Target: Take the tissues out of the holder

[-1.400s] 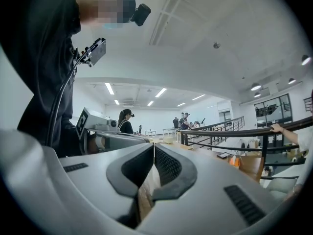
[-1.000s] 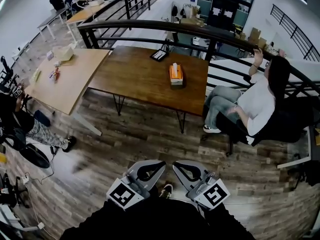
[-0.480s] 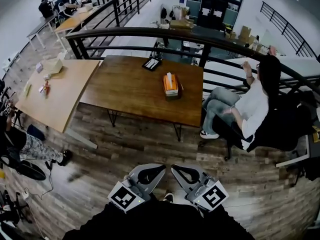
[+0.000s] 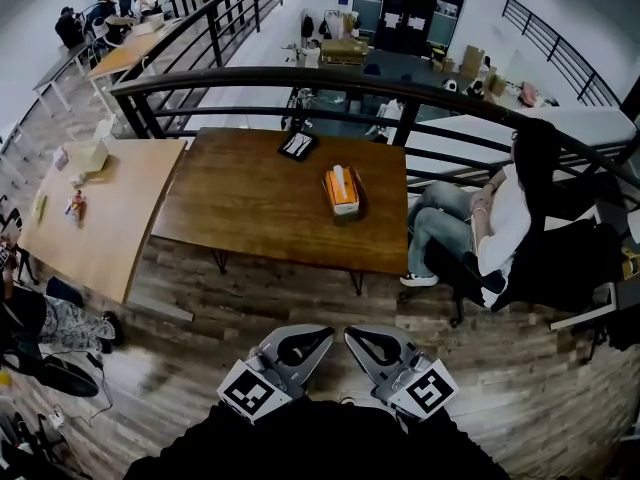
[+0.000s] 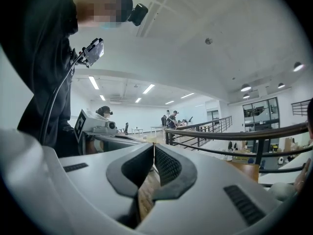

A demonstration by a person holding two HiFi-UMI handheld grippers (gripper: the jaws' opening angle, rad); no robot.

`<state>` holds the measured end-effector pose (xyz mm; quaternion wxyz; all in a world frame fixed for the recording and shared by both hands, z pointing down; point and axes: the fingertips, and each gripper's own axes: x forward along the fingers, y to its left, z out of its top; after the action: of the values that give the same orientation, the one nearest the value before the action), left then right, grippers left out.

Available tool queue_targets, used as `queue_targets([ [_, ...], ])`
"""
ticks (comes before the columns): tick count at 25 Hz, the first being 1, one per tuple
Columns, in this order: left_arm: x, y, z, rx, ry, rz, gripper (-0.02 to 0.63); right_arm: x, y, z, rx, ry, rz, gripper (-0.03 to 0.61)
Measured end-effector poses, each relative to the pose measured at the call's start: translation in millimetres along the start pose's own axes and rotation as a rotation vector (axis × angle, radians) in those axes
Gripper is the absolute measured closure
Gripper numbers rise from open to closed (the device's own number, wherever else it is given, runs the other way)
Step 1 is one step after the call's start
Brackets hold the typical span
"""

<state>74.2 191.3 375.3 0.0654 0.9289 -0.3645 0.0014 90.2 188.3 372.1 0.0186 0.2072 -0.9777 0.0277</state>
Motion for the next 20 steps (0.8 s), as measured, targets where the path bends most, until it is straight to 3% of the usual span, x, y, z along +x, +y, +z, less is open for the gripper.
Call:
queue_targets([
  [20, -11, 139, 9, -0.032, 0.02, -0.085, 0.606, 124, -45, 1, 0.027, 0.026, -0.1, 0.572],
])
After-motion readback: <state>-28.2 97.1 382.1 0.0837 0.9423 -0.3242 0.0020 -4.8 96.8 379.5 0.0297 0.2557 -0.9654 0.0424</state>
